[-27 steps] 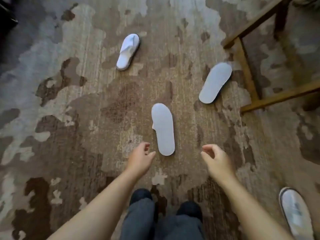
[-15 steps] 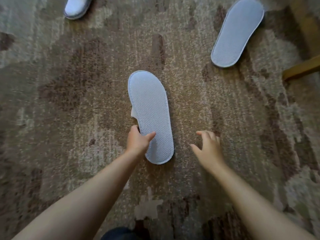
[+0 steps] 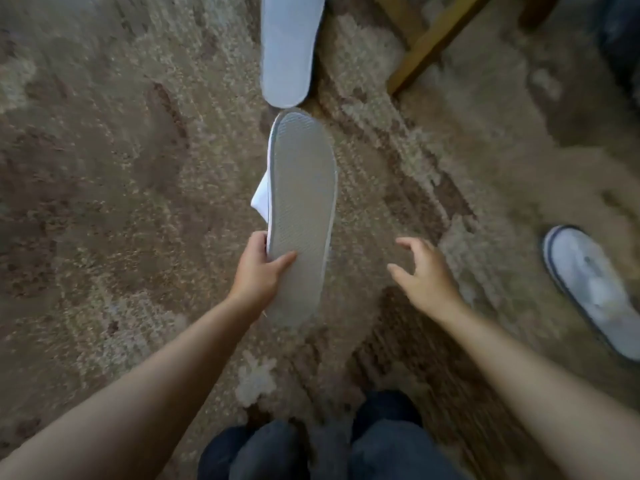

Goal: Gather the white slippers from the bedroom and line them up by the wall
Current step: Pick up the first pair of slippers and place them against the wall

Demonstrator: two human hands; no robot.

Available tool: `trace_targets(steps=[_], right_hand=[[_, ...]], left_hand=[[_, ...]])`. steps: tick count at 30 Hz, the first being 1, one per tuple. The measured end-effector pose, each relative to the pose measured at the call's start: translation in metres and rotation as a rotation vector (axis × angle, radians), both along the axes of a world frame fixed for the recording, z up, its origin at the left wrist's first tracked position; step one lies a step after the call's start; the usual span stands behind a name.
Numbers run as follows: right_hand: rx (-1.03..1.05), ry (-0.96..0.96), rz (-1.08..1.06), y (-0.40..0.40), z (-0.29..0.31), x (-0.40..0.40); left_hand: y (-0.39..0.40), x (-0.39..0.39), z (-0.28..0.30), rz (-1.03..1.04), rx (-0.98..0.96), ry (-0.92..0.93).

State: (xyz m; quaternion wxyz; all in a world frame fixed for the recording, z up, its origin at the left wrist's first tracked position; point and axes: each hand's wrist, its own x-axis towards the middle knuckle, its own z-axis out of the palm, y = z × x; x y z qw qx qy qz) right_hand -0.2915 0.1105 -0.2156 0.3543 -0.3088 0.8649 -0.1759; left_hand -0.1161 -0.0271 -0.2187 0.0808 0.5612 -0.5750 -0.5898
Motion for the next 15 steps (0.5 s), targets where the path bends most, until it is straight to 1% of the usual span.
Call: trace_targets(steps=[2,5,10,13,15], right_hand=[[0.023,0.056,-0.071,0.033,0.015,-0.033],[0.041,0.134,-0.191,0.076,0.014,-0.083],[0.069,0.188,-0.422,0.157,-0.027,-0.155],[0.088,0.291,-0.583,0.202,-0.046,-0.185],[0.136,0.349,-0.622,0.226,-0.053,-0.198]], left_hand=[[0.019,-0.031,0.011,-0.092,0.013,0.031],[0.049,-0.081,0.011,-0.173,0.002,0.07],[0.115,-0.176,-0.026,-0.317,-0.014,0.064],[0.152,-0.221,-0.039,-0.409,-0.013,0.067],[0.169,-0.239,-0.041,-0.435,-0.016,0.049]])
